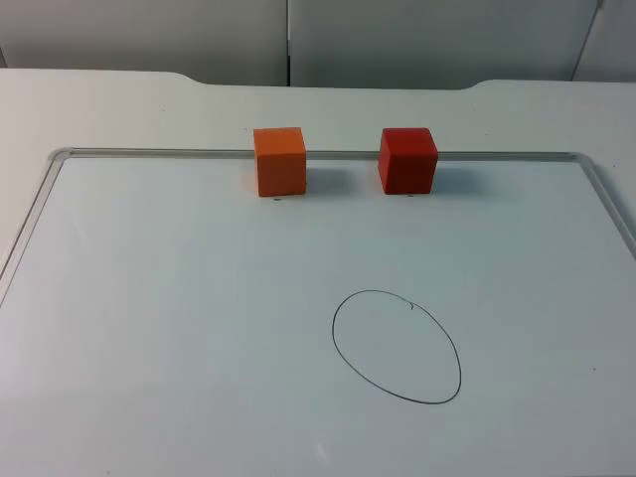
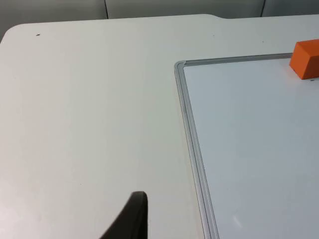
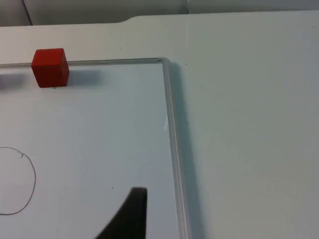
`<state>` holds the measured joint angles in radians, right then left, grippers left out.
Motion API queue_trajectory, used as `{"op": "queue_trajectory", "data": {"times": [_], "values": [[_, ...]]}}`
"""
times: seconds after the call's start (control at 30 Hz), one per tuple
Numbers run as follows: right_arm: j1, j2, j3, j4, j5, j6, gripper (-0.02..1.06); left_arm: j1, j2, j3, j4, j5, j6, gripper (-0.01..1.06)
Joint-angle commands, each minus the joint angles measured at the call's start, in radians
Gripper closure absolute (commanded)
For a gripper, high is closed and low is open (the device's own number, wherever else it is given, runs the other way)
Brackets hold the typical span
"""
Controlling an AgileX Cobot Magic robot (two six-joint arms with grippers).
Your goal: Pick up one cube with the left hand and another cube with the right hand. First place the cube in the right hand at the target position, then stack the cube in the left hand on top.
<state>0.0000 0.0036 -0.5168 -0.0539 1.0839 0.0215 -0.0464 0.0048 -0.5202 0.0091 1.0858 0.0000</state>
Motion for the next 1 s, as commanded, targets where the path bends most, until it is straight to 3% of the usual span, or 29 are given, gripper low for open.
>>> {"op": "queue_trajectory", "data": {"times": [0.0,0.33,0.7,0.87,0.97], "values": [[0.0,-0.004,0.001,0.015,-0.004,-0.002,0.0,0.004,-0.005,0.007,0.001,-0.007,0.0,0.06],[0.0,0.134,-0.106,0.08,-0.049,-0.082,0.0,0.004,-0.005,0.007,0.001,-0.007,0.0,0.06],[0.0,0.472,-0.298,0.092,-0.148,-0.136,0.0,0.004,-0.005,0.007,0.001,-0.007,0.0,0.06],[0.0,0.717,-0.459,0.234,-0.151,-0.268,0.0,0.004,-0.005,0.007,0.001,-0.007,0.0,0.06],[0.001,0.828,-0.538,0.292,-0.152,-0.293,0.0,0.004,-0.005,0.007,0.001,-0.007,0.0,0.06]]}}
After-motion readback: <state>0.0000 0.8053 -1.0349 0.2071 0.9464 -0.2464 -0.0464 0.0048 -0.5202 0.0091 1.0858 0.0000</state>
